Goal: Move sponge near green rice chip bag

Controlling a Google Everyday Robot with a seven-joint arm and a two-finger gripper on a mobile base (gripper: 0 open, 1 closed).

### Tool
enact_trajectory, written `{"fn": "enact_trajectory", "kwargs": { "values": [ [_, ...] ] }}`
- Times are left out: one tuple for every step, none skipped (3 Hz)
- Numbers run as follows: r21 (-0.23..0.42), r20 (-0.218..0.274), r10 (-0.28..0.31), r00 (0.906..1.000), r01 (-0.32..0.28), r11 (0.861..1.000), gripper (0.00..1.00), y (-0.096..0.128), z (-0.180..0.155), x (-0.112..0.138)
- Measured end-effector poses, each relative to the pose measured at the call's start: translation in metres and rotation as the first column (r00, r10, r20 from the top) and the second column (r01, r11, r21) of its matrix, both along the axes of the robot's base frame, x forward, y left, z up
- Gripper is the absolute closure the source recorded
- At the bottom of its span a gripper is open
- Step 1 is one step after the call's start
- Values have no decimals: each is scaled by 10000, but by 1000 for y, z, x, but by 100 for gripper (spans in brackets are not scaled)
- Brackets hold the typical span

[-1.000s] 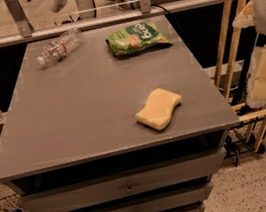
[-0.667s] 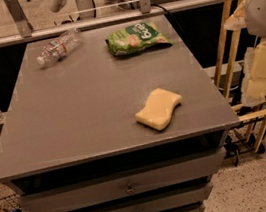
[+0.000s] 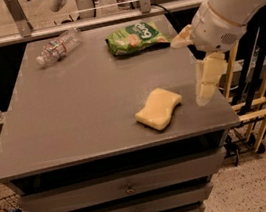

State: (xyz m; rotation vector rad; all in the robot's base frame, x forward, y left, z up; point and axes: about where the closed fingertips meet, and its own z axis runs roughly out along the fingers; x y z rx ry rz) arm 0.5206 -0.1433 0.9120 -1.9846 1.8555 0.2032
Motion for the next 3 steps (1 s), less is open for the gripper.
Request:
{"fn": "enact_trajectory", "kwargs": {
  "values": [
    [577, -315, 783, 9964, -764, 9954, 0, 21, -36, 18],
    [753, -567, 1202, 9911, -1158, 9904, 0, 29, -59, 20],
    [727, -789, 1527, 9851, -1470, 9865, 0, 35, -74, 17]
  ]
}}
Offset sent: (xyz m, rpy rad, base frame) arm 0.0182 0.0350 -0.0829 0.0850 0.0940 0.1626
